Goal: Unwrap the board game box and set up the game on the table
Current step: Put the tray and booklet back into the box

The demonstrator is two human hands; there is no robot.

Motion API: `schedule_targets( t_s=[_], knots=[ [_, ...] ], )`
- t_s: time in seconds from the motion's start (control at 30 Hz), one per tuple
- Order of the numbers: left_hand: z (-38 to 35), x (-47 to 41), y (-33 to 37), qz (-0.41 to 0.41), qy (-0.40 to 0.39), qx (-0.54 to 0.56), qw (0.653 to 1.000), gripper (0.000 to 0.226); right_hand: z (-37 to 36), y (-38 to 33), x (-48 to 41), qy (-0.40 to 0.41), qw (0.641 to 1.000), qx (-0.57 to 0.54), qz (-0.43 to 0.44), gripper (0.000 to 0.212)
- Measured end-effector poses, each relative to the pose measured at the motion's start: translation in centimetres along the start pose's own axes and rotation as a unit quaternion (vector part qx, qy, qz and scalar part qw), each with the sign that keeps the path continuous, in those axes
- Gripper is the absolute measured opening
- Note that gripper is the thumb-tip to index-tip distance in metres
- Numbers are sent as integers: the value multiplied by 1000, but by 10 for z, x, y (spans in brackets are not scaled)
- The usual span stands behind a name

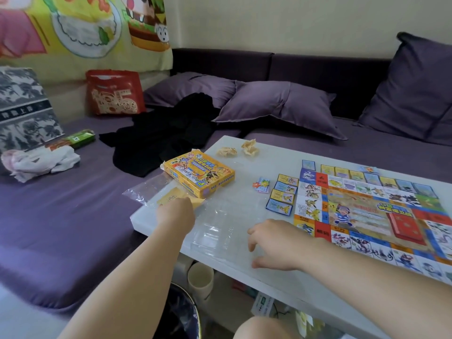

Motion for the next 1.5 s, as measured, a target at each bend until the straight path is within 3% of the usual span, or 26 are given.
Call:
schedule_targets(
  t_s=[0.2, 0.37, 0.43, 0.5, 0.6, 0.67, 0.8, 0.93, 1.07, 1.17, 1.27, 1.33, 1.5],
  knots=[
    [3, 4, -4, 23, 16, -18, 999, 22, -1, -4, 11, 14, 999, 7, 31, 36],
    [27, 22, -11, 21, 197, 124, 972, 22, -4, -3, 19, 26, 998, -13, 53, 28],
    [36, 34, -5, -36, 275, 186, 943, 29, -5, 1, 20, 22, 998, -20, 62, 27],
    [36, 45, 4, -152, 319, 204, 913, 33, -4, 5, 21, 16, 998, -26, 64, 27],
    [21, 58, 20, -319, 293, 140, 890, 36, -5, 10, 24, 12, 997, -43, 60, 24],
    [8, 64, 28, -383, 254, 98, 883, 37, -8, 13, 26, 14, 997, -45, 61, 24],
    [-10, 70, 31, -412, 181, 113, 886, 34, -12, 19, 30, 15, 997, -46, 57, 31],
    [-7, 79, 31, -367, 99, 145, 913, 44, -10, 22, 30, 43, 984, -173, 2, 34],
    [0, 82, 26, -259, 104, 259, 925, 37, -13, 23, 13, 38, 919, -372, -127, 49],
    [0, 82, 32, -205, 93, 323, 919, 33, -24, 20, -2, -46, 824, -518, -226, 68],
    [0, 85, 38, -183, 95, 374, 904, 32, -31, 17, -13, -58, 745, -604, -276, 79],
    [1, 87, 43, -162, 101, 405, 894, 32, -32, 15, -17, -67, 716, -633, -287, 75],
    [11, 91, 56, -146, 136, 410, 890, 31, -32, 14, -16, -56, 682, -657, -317, 51]
  ],
)
Point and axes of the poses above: each hand's wrist, its own x-axis away from the middle knuckle, its own z-axis out of the back of the hand, y = z × x, the point moved 2 cm from there along -x, towards the middle knuckle, and after that the axes turned 12 degrees about -z, right-handed, at the moved point
